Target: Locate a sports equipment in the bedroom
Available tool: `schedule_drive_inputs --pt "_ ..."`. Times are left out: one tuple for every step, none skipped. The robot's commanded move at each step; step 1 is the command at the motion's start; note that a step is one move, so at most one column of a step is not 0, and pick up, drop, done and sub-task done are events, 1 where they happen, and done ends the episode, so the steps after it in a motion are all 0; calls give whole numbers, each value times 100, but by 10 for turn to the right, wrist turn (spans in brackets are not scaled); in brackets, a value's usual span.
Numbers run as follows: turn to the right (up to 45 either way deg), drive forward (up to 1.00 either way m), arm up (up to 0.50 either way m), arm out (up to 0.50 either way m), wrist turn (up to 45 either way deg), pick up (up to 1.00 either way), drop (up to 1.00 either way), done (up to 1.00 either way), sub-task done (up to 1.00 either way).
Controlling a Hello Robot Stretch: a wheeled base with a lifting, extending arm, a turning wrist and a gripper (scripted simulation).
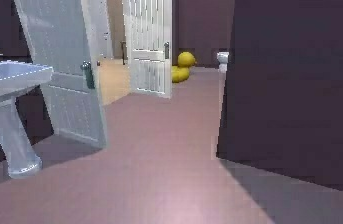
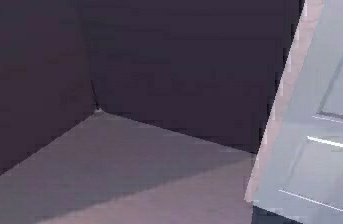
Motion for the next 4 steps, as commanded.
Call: schedule_drive_inputs --pt "0 100 0 0 0 0 0 0 0" --pt "0 100 0 0 0 0 0 0 0" --pt "-270 0 0 0 0 0 0 0 0" --pt "0 60 0 0 0 0 0 0 0"
